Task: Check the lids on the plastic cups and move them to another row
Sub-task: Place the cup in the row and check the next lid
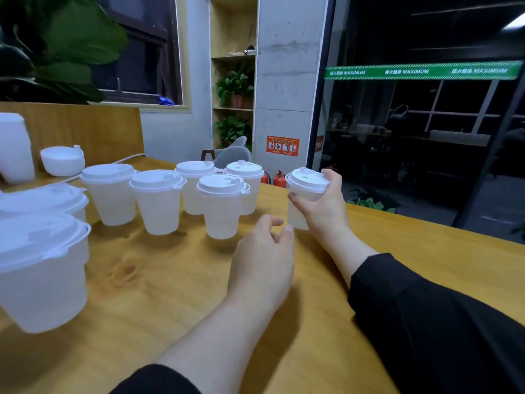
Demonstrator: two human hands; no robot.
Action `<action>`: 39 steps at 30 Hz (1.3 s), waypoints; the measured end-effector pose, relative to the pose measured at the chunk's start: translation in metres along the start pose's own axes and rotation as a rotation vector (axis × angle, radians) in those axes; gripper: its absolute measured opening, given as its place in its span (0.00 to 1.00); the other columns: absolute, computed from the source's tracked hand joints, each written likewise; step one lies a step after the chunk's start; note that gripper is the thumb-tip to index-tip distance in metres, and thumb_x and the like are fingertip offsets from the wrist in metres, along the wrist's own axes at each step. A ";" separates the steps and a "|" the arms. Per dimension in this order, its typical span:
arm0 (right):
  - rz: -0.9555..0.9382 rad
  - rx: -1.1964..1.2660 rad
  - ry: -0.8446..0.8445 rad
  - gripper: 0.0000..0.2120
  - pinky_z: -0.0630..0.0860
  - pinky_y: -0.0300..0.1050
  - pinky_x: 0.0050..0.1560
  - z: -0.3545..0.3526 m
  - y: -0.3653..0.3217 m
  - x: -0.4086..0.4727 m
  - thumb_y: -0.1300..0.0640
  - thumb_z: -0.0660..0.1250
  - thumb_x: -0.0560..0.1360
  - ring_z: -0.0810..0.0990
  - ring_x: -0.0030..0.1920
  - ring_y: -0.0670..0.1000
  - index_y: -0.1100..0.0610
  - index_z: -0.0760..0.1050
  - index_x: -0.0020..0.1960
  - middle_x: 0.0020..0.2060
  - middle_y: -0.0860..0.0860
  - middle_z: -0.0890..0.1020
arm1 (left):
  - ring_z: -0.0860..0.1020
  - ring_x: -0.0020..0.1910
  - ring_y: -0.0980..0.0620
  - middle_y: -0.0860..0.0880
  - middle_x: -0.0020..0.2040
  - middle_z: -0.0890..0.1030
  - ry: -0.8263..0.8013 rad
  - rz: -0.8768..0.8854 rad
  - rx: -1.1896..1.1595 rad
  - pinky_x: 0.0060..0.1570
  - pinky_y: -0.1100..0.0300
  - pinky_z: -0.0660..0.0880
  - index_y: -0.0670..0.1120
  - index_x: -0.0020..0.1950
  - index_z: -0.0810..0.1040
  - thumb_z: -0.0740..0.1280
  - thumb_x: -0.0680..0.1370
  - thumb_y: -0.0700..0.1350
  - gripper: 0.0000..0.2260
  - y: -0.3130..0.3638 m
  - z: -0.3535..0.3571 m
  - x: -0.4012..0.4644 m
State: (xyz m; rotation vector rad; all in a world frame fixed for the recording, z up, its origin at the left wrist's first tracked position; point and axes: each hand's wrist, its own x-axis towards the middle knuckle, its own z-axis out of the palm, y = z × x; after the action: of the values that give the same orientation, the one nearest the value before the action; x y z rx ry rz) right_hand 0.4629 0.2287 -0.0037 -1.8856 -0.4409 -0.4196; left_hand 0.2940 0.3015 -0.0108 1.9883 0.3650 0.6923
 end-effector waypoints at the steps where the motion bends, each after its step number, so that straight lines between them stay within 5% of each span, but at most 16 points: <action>1: -0.009 0.022 0.029 0.42 0.74 0.52 0.67 -0.007 -0.003 -0.008 0.48 0.80 0.70 0.73 0.67 0.52 0.49 0.60 0.76 0.67 0.50 0.73 | 0.79 0.49 0.50 0.59 0.41 0.78 0.003 0.017 -0.011 0.50 0.55 0.73 0.53 0.63 0.78 0.63 0.84 0.52 0.10 0.002 -0.001 -0.002; 5: -0.046 0.071 0.057 0.43 0.71 0.48 0.69 -0.047 -0.020 -0.060 0.49 0.81 0.69 0.72 0.68 0.48 0.46 0.61 0.76 0.67 0.45 0.72 | 0.82 0.51 0.50 0.55 0.46 0.83 -0.013 0.087 -0.112 0.56 0.46 0.79 0.56 0.63 0.79 0.60 0.81 0.64 0.18 0.014 0.001 -0.016; 8: -0.033 0.061 0.088 0.45 0.70 0.46 0.71 -0.087 -0.027 -0.105 0.48 0.82 0.68 0.71 0.69 0.45 0.44 0.61 0.76 0.68 0.41 0.72 | 0.83 0.47 0.49 0.54 0.41 0.85 -0.059 0.104 -0.201 0.50 0.43 0.79 0.57 0.49 0.81 0.54 0.79 0.69 0.23 0.035 0.009 -0.040; 11: 0.031 0.036 0.133 0.46 0.69 0.47 0.72 -0.134 -0.035 -0.151 0.49 0.82 0.68 0.70 0.69 0.44 0.45 0.60 0.78 0.68 0.39 0.71 | 0.79 0.47 0.48 0.53 0.38 0.82 -0.102 0.116 -0.234 0.46 0.55 0.73 0.51 0.39 0.78 0.55 0.83 0.64 0.23 0.061 0.020 -0.073; 15: 0.131 -0.033 0.170 0.49 0.69 0.52 0.73 -0.199 -0.044 -0.211 0.46 0.80 0.69 0.69 0.73 0.46 0.42 0.54 0.81 0.74 0.43 0.70 | 0.82 0.47 0.62 0.59 0.45 0.86 -0.331 0.109 -0.339 0.50 0.63 0.77 0.62 0.49 0.80 0.55 0.83 0.63 0.15 0.100 0.046 -0.137; 17: 0.184 -0.058 0.173 0.49 0.68 0.50 0.74 -0.232 -0.049 -0.240 0.49 0.79 0.71 0.67 0.75 0.45 0.41 0.51 0.82 0.75 0.41 0.67 | 0.83 0.47 0.62 0.60 0.46 0.86 -0.424 0.078 -0.387 0.49 0.64 0.78 0.59 0.56 0.81 0.58 0.85 0.59 0.13 0.116 0.064 -0.170; 21: 0.172 -0.140 0.144 0.46 0.68 0.41 0.70 -0.298 -0.058 -0.295 0.52 0.73 0.77 0.66 0.69 0.35 0.41 0.46 0.82 0.68 0.30 0.64 | 0.82 0.47 0.60 0.57 0.46 0.85 -0.506 0.017 -0.470 0.44 0.68 0.75 0.56 0.53 0.81 0.61 0.85 0.57 0.11 0.147 0.087 -0.220; 26: 0.124 -0.199 0.154 0.33 0.77 0.39 0.64 -0.355 -0.062 -0.353 0.55 0.69 0.80 0.70 0.70 0.36 0.41 0.58 0.79 0.71 0.35 0.70 | 0.81 0.57 0.55 0.56 0.56 0.84 -0.591 -0.138 -0.552 0.57 0.59 0.77 0.55 0.59 0.80 0.62 0.84 0.58 0.11 0.174 0.104 -0.259; 30: 0.058 -0.191 0.278 0.17 0.79 0.37 0.49 -0.384 -0.062 -0.363 0.53 0.69 0.80 0.80 0.53 0.39 0.40 0.75 0.66 0.51 0.33 0.80 | 0.81 0.61 0.50 0.54 0.58 0.85 -0.612 -0.202 -0.628 0.68 0.46 0.75 0.56 0.58 0.82 0.66 0.77 0.63 0.16 0.174 0.109 -0.261; 32: 0.058 -0.182 0.366 0.10 0.78 0.47 0.47 -0.398 -0.054 -0.356 0.53 0.65 0.79 0.80 0.46 0.45 0.38 0.77 0.55 0.43 0.37 0.80 | 0.80 0.62 0.49 0.53 0.59 0.84 -0.578 -0.164 -0.604 0.67 0.45 0.76 0.58 0.59 0.80 0.66 0.80 0.62 0.13 0.172 0.109 -0.258; 35: 0.138 -0.121 0.341 0.13 0.79 0.59 0.48 -0.407 -0.038 -0.338 0.60 0.63 0.80 0.77 0.40 0.49 0.41 0.76 0.54 0.43 0.41 0.78 | 0.81 0.57 0.46 0.48 0.56 0.83 -0.456 -0.024 -0.553 0.58 0.48 0.78 0.57 0.58 0.77 0.63 0.81 0.65 0.14 0.170 0.108 -0.254; 39: 0.115 -0.112 0.162 0.17 0.80 0.54 0.54 -0.410 -0.029 -0.321 0.61 0.63 0.81 0.79 0.47 0.46 0.39 0.74 0.60 0.50 0.42 0.81 | 0.76 0.58 0.62 0.60 0.60 0.79 -0.485 0.265 -0.383 0.49 0.68 0.71 0.62 0.62 0.75 0.62 0.70 0.76 0.27 0.170 0.102 -0.259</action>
State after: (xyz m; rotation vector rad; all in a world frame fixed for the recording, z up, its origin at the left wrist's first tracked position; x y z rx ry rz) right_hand 0.1382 -0.1795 0.0014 -1.9566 -0.2029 -0.5248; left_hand 0.1452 0.0124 0.0165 1.7724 -0.3067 0.3807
